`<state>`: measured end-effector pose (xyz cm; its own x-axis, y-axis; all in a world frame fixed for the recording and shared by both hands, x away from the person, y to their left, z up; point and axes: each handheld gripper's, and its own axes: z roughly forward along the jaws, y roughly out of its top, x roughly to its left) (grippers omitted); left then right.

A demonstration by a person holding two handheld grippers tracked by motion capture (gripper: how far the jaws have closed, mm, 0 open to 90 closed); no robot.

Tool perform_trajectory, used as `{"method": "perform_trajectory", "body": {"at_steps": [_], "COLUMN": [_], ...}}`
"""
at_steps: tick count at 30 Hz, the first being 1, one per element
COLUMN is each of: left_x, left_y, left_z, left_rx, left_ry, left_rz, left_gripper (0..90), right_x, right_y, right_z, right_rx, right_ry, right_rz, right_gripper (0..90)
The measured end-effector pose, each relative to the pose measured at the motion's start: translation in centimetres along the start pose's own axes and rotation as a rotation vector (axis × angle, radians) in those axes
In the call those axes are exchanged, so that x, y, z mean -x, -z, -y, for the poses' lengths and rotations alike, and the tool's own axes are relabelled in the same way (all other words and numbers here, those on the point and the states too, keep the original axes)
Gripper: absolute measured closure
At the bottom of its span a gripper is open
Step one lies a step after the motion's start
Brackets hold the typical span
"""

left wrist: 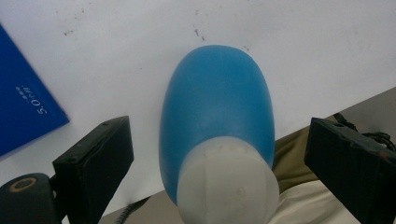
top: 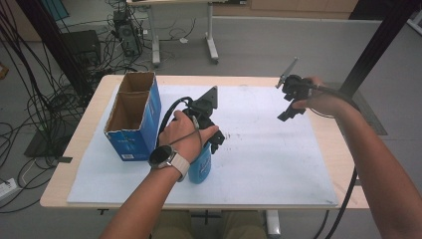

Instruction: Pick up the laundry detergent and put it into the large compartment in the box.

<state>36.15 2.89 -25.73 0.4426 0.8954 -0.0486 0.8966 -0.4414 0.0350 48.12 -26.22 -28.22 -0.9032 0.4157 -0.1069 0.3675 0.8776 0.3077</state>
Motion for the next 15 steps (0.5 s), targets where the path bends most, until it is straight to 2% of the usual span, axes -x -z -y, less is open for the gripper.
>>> {"method": "perform_trajectory", "body": {"at_steps": [15], "left_x": [0.08], "left_y": [0.01], "left_z": [0.02], "left_rx": [0.002], "left_ry": [-0.002], "left_rz": [-0.001], "left_gripper": [8.5], "right_x": [-0.05], "right_y": [0.08], "right_z": [0.1], "right_rx": [-0.005], "right_ry": [0.0], "right_rz": [0.003], "right_gripper": [9.8]}}
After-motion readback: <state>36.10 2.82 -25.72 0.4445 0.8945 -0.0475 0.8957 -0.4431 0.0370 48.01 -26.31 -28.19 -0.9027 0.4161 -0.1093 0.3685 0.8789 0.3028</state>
